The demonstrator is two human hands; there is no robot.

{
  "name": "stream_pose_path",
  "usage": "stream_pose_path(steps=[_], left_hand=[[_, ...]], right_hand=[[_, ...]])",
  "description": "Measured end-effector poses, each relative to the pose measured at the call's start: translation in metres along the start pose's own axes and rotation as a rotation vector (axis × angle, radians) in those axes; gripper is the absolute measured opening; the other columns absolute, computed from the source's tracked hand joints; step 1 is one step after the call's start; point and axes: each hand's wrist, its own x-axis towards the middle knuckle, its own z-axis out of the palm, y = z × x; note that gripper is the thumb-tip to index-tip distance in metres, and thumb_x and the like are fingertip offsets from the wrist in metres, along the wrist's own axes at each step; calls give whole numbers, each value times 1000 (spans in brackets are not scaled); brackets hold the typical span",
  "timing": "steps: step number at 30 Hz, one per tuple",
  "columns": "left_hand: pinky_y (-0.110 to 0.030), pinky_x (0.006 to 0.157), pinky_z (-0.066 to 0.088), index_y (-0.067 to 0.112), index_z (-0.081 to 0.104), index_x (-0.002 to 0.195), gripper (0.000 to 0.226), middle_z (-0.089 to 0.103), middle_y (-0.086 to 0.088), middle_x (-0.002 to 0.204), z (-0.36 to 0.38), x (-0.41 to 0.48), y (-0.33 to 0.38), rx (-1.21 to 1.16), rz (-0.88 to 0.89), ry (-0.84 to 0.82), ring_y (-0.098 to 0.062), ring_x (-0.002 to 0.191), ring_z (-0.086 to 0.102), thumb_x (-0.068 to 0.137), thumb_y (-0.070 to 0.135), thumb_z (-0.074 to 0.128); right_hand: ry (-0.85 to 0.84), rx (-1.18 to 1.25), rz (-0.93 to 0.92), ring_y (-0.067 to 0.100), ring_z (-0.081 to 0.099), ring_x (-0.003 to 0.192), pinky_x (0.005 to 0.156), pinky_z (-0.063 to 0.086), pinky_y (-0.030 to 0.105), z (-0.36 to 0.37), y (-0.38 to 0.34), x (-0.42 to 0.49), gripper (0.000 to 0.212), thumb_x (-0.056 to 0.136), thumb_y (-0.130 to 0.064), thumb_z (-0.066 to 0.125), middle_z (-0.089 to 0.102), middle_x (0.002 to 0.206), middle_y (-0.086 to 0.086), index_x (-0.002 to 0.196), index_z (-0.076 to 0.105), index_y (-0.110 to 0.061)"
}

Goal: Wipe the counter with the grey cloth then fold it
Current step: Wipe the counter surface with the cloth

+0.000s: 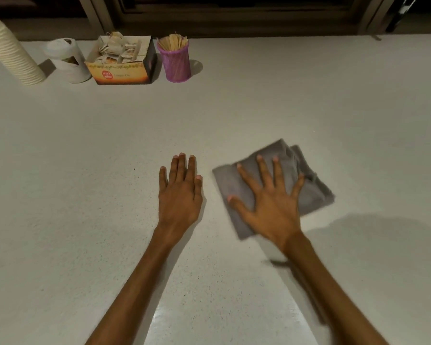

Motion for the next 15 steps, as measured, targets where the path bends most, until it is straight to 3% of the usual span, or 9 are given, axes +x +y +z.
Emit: stream_pose_path(steps=[3, 8, 15], left_hand=[[-45, 124, -1, 17, 7, 154, 55, 6, -7, 164, 2, 1, 0, 0, -7, 0, -18, 151, 0, 102, 36, 14], [-45, 124, -1, 18, 6, 154, 55, 6, -6, 163, 3, 2, -1, 8, -13, 0, -18, 151, -1, 102, 37, 14], [-44, 124, -2, 19, 4, 153, 55, 4, -5, 164, 3, 0, -1, -5, -17, -8, -16, 151, -3, 102, 37, 15]], right_hand=[[-5, 17, 35, 28, -4, 152, 109, -4, 75, 2, -1, -23, 78, 83, -84, 16, 5, 165, -2, 152, 8, -47], [-11, 57, 121, 29, -1, 151, 106, -8, 76, 0, -3, 43, 80, 80, -85, 16, 12, 164, 0, 151, 17, -47], [-51, 61, 163, 31, -6, 151, 104, -10, 76, -1, -9, 106, 82, 82, -83, 18, 7, 165, 5, 153, 13, -42]])
